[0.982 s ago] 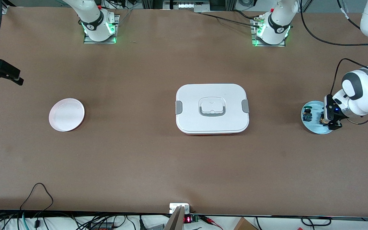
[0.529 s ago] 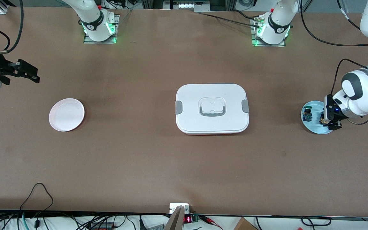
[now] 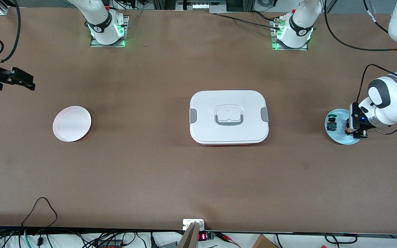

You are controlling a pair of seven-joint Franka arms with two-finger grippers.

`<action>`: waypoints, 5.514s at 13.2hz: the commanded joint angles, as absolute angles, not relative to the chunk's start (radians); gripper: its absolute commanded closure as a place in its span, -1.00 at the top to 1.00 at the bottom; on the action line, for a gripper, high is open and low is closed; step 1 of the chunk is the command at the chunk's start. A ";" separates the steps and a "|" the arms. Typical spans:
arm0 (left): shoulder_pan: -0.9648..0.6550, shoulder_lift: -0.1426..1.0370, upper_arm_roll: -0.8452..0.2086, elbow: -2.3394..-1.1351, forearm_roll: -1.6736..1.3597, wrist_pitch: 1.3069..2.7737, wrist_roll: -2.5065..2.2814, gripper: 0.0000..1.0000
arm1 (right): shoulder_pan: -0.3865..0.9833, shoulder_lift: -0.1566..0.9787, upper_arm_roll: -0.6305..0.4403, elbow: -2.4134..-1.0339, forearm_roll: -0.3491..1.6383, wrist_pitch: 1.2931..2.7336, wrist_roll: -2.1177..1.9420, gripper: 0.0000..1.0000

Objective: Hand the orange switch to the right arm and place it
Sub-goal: 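Lower the left gripper and grasp the orange switch, then lift the orange switch with the left gripper toward the white box, then hold the switch up while the right gripper reaches to grasp it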

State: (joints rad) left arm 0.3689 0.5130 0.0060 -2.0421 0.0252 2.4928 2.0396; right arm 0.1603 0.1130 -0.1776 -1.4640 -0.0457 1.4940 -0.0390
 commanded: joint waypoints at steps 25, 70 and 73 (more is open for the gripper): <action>0.357 0.492 -0.494 -1.695 -1.221 1.517 1.925 -1.00 | 0.143 0.146 -0.172 -1.465 -0.058 1.540 -0.032 1.00; 0.782 0.279 -1.138 -1.954 -1.500 1.868 1.950 -1.00 | 0.730 0.411 -0.164 -1.523 1.853 2.123 -0.193 1.00; 0.782 0.279 -1.138 -1.954 -1.500 1.868 1.950 -1.00 | 0.753 0.419 -0.166 -1.523 1.870 2.125 -0.222 1.00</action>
State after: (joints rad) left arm 0.7605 0.3061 -1.1244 -1.9385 -1.4727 1.8800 1.9308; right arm 0.7301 0.4158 -0.1568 -1.5226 1.8279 2.1204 -0.1801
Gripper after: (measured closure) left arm 0.278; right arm 0.000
